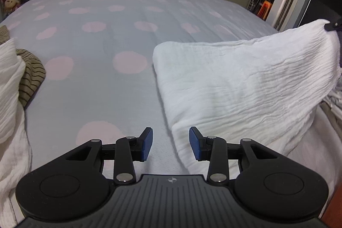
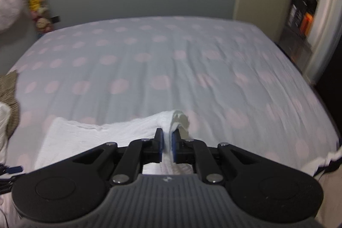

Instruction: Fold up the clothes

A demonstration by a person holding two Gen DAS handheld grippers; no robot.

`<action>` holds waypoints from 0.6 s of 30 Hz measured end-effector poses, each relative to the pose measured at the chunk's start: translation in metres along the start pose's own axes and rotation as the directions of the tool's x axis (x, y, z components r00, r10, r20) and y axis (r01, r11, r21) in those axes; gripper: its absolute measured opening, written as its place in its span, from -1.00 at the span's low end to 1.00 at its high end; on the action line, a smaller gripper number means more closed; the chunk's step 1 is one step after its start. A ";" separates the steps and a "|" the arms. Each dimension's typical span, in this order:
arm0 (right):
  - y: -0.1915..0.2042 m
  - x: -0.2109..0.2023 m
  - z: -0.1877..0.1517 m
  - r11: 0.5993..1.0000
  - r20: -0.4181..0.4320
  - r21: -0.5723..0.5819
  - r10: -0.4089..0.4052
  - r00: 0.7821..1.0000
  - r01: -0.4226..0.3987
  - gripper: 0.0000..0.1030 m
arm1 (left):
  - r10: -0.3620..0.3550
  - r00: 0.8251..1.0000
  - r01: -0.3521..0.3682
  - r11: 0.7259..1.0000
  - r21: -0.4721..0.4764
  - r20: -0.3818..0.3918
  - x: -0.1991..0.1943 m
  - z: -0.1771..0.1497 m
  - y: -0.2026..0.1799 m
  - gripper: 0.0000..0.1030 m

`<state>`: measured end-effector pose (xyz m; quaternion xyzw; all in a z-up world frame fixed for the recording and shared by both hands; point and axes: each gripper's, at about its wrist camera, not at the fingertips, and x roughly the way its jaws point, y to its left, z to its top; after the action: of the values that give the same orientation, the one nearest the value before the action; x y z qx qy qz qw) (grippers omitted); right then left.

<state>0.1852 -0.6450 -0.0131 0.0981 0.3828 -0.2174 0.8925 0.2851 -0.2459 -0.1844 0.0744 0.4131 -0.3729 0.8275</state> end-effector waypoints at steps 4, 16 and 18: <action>-0.038 0.045 -0.017 0.996 -0.077 0.079 -0.038 0.996 0.044 -0.81 | -0.039 0.999 0.038 0.999 -0.033 -0.024 0.009 0.002 0.000 -0.31; -0.085 0.147 -0.066 0.973 -0.177 0.196 -0.085 0.981 0.119 -0.53 | -0.050 0.993 0.043 0.997 -0.065 -0.108 0.047 0.006 -0.004 -0.21; -0.091 0.148 -0.070 0.970 -0.173 0.214 -0.082 0.982 0.119 -0.49 | -0.058 0.992 0.050 0.996 -0.070 -0.111 0.048 0.006 -0.004 -0.21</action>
<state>0.1890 -0.7479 -0.1696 0.1954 0.4320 -0.2954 0.8294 0.3040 -0.2777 -0.2153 0.0565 0.4734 -0.3762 0.7945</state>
